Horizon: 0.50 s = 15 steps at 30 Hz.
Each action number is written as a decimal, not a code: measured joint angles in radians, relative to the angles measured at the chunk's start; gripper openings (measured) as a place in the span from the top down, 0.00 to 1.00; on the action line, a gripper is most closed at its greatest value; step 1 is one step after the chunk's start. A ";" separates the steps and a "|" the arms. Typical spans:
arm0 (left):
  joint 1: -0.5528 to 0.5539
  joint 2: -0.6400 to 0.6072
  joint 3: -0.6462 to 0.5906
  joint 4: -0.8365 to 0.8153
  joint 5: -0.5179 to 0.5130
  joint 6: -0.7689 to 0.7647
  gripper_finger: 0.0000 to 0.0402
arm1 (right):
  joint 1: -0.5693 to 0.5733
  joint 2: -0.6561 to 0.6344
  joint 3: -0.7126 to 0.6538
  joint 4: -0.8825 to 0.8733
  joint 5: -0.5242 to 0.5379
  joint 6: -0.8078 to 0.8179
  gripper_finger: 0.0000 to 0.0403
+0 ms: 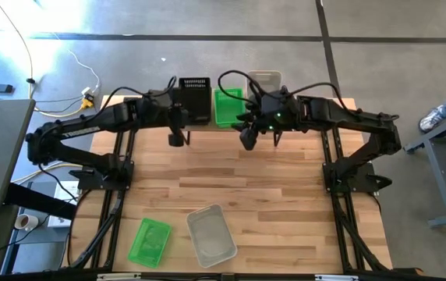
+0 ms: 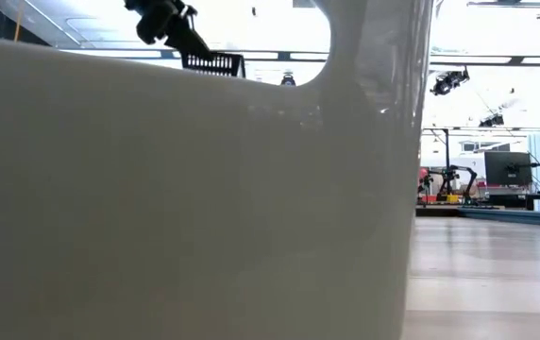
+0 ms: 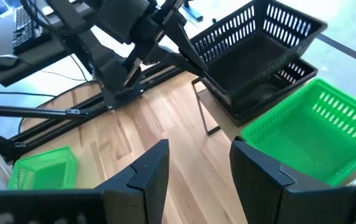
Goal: Stack baskets on shelf by color
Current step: Stack the black bin on top of the stacked black bins on the shelf
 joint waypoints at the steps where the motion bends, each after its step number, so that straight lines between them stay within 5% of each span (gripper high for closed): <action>1: 0.010 0.004 0.000 0.001 0.002 0.012 0.99 | -0.003 0.000 0.000 0.000 0.000 0.001 0.62; 15: 0.132 0.021 0.000 -0.019 0.155 0.071 0.99 | -0.040 0.000 0.000 0.000 0.003 0.027 0.62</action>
